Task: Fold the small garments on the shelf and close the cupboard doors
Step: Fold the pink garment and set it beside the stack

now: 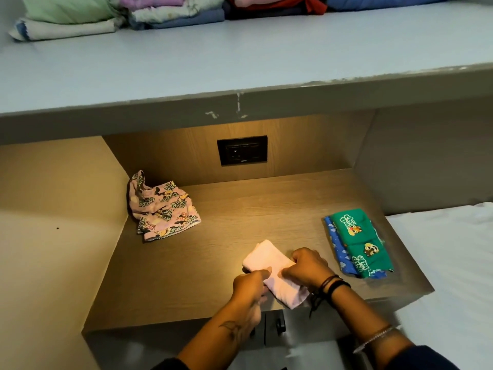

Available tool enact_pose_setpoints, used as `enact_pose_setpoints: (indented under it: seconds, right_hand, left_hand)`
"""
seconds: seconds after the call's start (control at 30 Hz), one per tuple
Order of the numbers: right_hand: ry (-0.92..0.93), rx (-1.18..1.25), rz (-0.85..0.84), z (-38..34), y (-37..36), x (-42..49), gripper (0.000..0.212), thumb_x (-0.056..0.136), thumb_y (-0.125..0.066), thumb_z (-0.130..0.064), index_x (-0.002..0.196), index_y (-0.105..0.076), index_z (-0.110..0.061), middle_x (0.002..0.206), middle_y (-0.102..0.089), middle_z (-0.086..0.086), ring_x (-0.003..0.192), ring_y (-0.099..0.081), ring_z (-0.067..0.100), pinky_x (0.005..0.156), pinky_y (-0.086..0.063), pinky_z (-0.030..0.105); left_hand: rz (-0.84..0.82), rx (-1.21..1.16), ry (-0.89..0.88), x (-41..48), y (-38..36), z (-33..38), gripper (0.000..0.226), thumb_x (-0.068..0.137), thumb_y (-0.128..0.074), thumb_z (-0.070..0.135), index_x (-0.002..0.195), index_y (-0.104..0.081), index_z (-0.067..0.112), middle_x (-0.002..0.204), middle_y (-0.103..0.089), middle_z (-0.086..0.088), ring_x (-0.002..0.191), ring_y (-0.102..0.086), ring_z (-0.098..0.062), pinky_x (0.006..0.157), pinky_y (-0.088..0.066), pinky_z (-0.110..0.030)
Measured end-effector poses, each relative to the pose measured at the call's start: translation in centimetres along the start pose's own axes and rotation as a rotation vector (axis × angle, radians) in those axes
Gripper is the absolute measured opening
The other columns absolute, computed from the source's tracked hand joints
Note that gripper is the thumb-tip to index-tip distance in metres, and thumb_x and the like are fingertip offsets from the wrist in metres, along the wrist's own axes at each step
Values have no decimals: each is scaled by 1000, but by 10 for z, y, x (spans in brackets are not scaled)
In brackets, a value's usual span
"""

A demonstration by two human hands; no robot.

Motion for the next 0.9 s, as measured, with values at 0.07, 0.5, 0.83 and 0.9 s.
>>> enact_pose_setpoints:
  seconds: [0.07, 0.5, 0.83, 0.9]
  right_hand:
    - [12, 199, -20, 1, -1, -7, 22, 70, -75, -34, 74, -60, -18, 80, -69, 2, 78, -64, 19, 69, -55, 33]
    - [39, 863, 411, 28, 78, -56, 22, 88, -68, -26, 103, -55, -14, 101, -65, 4, 89, -64, 21, 71, -56, 37]
    - [-157, 501, 577, 137, 111, -27, 29, 93, -60, -26, 116, -58, -9, 117, -65, 14, 88, -56, 23, 75, -48, 33]
    - [-145, 404, 625, 131, 104, -27, 30, 95, -56, -32, 117, -57, -11, 116, -66, 13, 89, -61, 27, 72, -52, 35]
  left_hand:
    - [-11, 31, -36, 1, -5, 0, 36, 90, -65, 18, 123, -57, 7, 112, -71, -11, 97, -66, -26, 69, -47, -32]
    - [-362, -59, -246, -22, -94, 50, 35, 90, -67, 21, 122, -56, 12, 115, -70, -11, 103, -68, -30, 81, -59, -45]
    - [-241, 232, -296, 3, -202, 9, 44, 91, -55, -4, 131, -48, 13, 127, -62, -9, 109, -62, -28, 79, -57, -40]
    - [-208, 243, -400, 10, -196, 13, 48, 89, -58, -6, 133, -48, 11, 126, -63, -8, 108, -62, -23, 86, -57, -38]
Point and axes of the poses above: each hand's wrist, its own x-axis towards the middle knuckle, its own y-axis out of the back of the hand, z = x × y, the point moved 4 cm from there along x, towards the middle knuckle
